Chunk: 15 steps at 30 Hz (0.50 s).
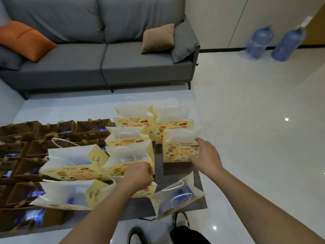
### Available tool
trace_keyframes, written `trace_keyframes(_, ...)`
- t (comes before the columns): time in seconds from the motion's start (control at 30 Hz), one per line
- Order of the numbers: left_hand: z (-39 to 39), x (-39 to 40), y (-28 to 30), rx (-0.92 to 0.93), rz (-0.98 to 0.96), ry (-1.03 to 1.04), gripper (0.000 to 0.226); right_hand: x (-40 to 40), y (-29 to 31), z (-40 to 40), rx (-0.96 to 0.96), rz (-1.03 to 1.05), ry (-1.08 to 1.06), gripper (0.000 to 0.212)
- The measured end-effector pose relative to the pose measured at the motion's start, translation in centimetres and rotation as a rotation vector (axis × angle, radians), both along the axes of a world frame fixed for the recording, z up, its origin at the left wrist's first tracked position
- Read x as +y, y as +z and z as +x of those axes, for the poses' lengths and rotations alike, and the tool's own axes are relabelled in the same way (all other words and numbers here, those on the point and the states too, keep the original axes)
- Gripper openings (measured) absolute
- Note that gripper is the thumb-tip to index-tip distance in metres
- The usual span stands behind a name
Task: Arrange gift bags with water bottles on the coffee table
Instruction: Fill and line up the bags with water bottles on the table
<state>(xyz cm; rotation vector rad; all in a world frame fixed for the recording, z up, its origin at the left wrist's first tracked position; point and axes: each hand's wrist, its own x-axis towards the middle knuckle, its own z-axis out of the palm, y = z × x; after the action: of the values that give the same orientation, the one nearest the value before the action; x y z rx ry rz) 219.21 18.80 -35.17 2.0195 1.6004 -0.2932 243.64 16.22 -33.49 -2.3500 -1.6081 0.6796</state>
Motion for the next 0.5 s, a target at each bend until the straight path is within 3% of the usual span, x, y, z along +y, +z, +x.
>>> trace_keyframes(0.13, 0.9, 0.3, 0.8, 0.017, -0.006, 0.002, 0.014, 5.7, -0.1, 2.8, -0.074, 0.044, 0.085, 0.095)
trace_keyframes(0.2, 1.4, 0.3, 1.3, 0.007, -0.035, -0.007, 0.013, 8.2, -0.5, 3.5, -0.084, -0.029, 0.147, 0.098)
trace_keyframes(0.27, 2.1, 0.1, 1.5, -0.017, -0.036, 0.015, 0.009, 9.7, -1.0, 3.7, -0.083, -0.13, 0.211, 0.077)
trace_keyframes(0.37, 3.5, -0.4, 1.6, -0.061, -0.054, 0.026, 0.014, 9.2, -1.6, 3.4, -0.048, -0.17, 0.247, 0.018)
trace_keyframes(0.5, 5.4, -0.7, 1.9, -0.138, -0.1, 0.009, 0.014, 7.5, -1.6, 3.9, 0.039, -0.091, 0.112, 0.01)
